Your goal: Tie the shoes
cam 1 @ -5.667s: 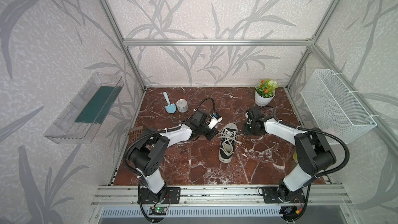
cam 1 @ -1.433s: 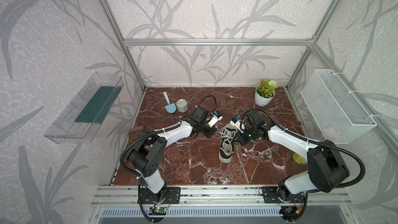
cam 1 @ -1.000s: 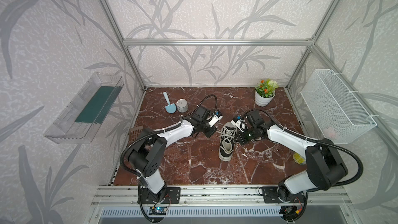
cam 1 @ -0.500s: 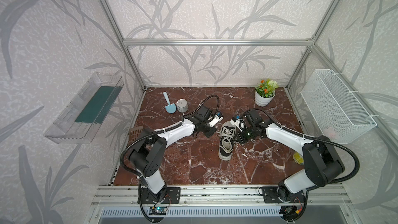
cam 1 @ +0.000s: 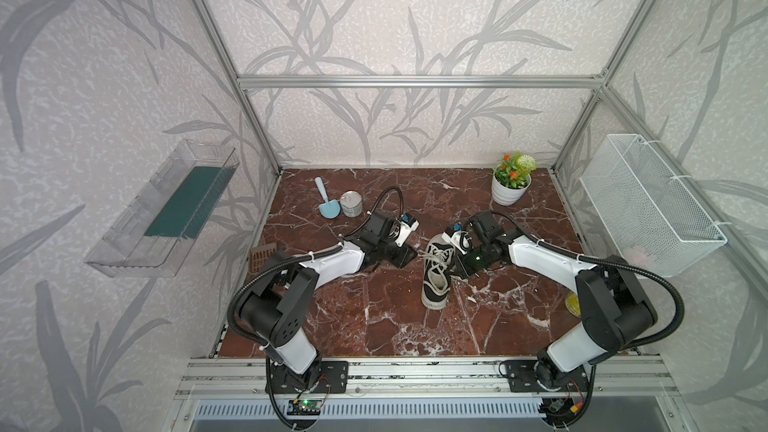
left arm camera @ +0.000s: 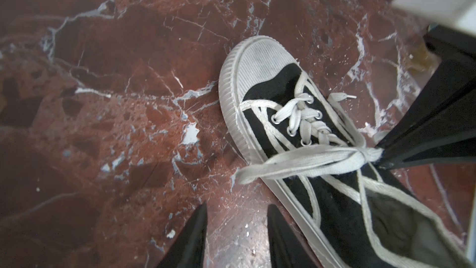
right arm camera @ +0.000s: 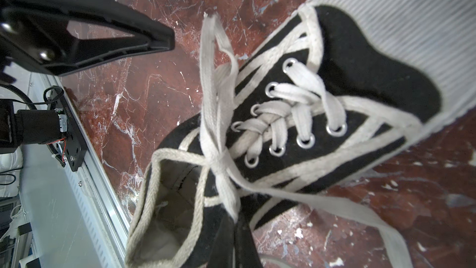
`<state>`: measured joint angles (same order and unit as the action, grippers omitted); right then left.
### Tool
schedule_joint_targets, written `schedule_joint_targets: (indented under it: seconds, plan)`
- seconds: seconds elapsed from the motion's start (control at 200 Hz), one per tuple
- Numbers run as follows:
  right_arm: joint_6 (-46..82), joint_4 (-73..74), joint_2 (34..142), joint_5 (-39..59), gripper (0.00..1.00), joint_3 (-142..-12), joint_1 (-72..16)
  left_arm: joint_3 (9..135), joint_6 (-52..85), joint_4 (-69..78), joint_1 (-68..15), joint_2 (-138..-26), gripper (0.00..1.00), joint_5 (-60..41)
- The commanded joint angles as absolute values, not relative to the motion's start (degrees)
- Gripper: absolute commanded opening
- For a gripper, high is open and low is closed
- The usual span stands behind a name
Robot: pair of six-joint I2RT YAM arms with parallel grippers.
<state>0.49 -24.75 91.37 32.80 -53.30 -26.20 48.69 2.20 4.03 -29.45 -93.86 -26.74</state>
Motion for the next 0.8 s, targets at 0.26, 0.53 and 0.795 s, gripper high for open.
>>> schedule_joint_targets:
  seconds: [0.26,0.53,0.795]
  plan:
    - [-0.6,-26.5,91.9,33.8,0.00,-55.1,-26.3,38.8,24.4,34.6,-27.8,-96.2,0.49,-34.7]
    - [-0.9,-27.2,92.4,33.8,0.00,-55.6,-26.3,36.5,33.2,47.8,-27.9,-103.3,0.41,-32.3]
    - [-1.4,-27.4,92.9,34.0,0.00,-55.8,-26.3,33.5,35.5,55.2,-28.8,-104.7,0.42,-32.0]
